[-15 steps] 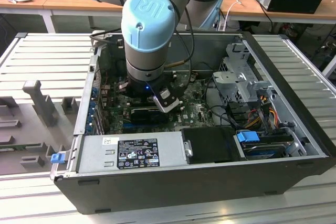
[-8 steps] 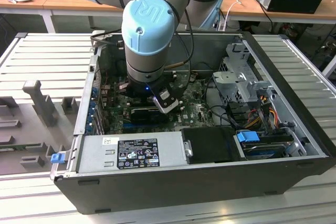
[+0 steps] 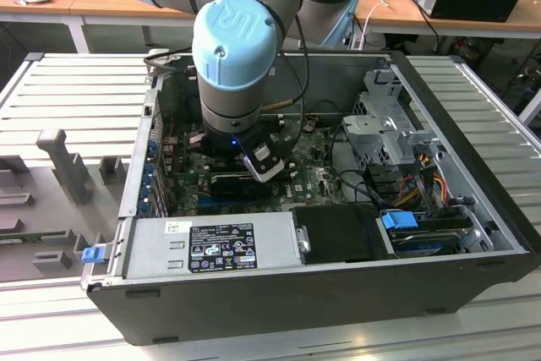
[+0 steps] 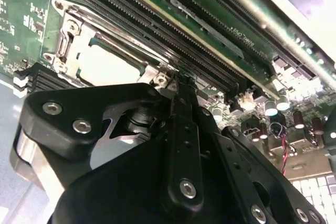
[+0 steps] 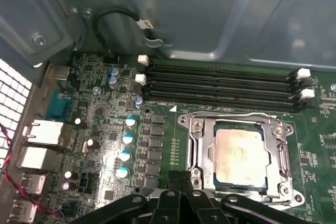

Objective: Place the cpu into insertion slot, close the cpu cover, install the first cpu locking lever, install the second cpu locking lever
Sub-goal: 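Install the second cpu locking lever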

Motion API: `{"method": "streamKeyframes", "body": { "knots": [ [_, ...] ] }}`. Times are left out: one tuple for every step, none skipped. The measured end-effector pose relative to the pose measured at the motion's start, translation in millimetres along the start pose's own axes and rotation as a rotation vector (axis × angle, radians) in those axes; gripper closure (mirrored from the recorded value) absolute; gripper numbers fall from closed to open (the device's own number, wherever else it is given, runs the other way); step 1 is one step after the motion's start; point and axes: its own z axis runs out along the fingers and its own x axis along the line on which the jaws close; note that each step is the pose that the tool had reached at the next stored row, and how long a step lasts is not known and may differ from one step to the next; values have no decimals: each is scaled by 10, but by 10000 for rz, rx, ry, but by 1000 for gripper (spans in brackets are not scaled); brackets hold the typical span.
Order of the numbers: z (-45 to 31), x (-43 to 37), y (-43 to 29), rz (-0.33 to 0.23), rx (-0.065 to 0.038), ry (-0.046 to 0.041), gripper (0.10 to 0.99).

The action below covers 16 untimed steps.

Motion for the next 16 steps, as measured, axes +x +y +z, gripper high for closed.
{"method": "streamKeyframes", "body": {
  "knots": [
    [-25,0,11,-1,1,1,980],
    [-51,0,21,0,1,0,980],
    [-65,0,28,1,0,0,980],
    [-89,0,38,1,0,0,980],
    [-120,0,50,2,1,0,980],
    [-136,-1,57,1,0,0,980],
    [-152,-1,64,2,1,0,980],
    [-172,-1,72,1,1,0,980],
    [-188,-2,79,1,1,0,980],
    [-211,-2,88,1,2,1,980],
    [-222,-2,93,1,2,1,980],
    [-245,-3,103,0,6,2,980],
    [-269,-3,114,1,14,2,980],
    [-306,-3,129,1,20,1,980],
    [-334,-4,141,2,24,3,980],
    [-343,-4,145,2,24,3,980]
  ]
}}
